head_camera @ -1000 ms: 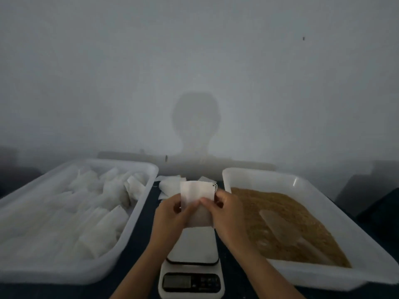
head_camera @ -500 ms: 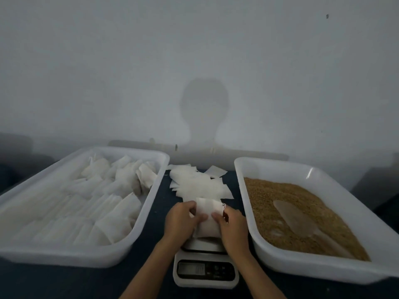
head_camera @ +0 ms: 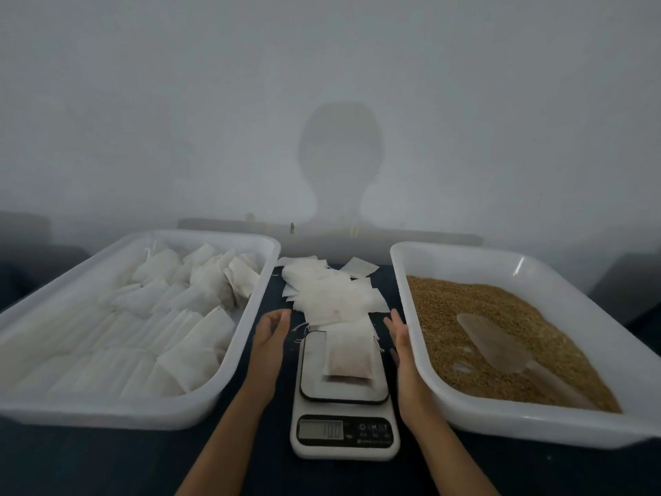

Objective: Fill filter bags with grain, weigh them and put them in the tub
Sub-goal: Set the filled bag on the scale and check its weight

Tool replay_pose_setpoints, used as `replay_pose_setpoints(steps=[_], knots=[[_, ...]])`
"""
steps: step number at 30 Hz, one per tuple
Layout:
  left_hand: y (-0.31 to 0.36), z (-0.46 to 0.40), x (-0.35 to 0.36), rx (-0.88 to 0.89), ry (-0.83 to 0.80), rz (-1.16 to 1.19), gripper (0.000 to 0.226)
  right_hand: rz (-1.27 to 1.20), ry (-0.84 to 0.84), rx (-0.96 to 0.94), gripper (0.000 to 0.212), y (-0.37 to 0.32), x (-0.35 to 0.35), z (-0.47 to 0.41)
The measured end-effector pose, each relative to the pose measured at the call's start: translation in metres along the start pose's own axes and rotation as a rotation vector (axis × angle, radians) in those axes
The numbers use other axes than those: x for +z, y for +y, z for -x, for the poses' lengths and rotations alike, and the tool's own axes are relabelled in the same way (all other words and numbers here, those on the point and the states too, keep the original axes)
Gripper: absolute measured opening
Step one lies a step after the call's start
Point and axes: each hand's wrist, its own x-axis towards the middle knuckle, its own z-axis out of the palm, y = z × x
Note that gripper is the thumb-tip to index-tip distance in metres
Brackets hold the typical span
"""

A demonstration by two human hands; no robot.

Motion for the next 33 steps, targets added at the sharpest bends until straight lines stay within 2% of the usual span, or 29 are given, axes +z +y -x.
replay_pose_setpoints(steps=[3, 14, 22, 26, 30, 33], knots=[[-0.003, -0.004, -0.005, -0.017, 0.042, 0.051, 0.015, -0.084, 0.01, 0.042, 0.045, -0.014, -0.002, -0.001], [-0.012, -0.01, -0.01, -0.079, 0.091, 0.168, 0.015, -0.03, -0.044, 0.057, 0.043, -0.003, -0.007, -0.005], [-0.012, -0.009, -0.009, -0.055, 0.068, 0.115, 0.013, 0.032, -0.043, -0.058, 0.041, 0.021, -0.009, -0.017], [-0.014, -0.009, -0.005, 0.033, -0.013, -0.061, 0.013, 0.041, -0.026, -0.096, 0.036, 0.043, -0.009, -0.02], [-0.012, -0.013, 0.008, 0.211, -0.099, -0.408, 0.007, 0.151, 0.016, -0.098, 0.026, 0.064, -0.003, -0.034], [-0.009, -0.018, 0.018, 0.171, -0.172, -0.61, 0.02, 0.229, 0.054, -0.088, 0.023, 0.07, 0.003, -0.049]])
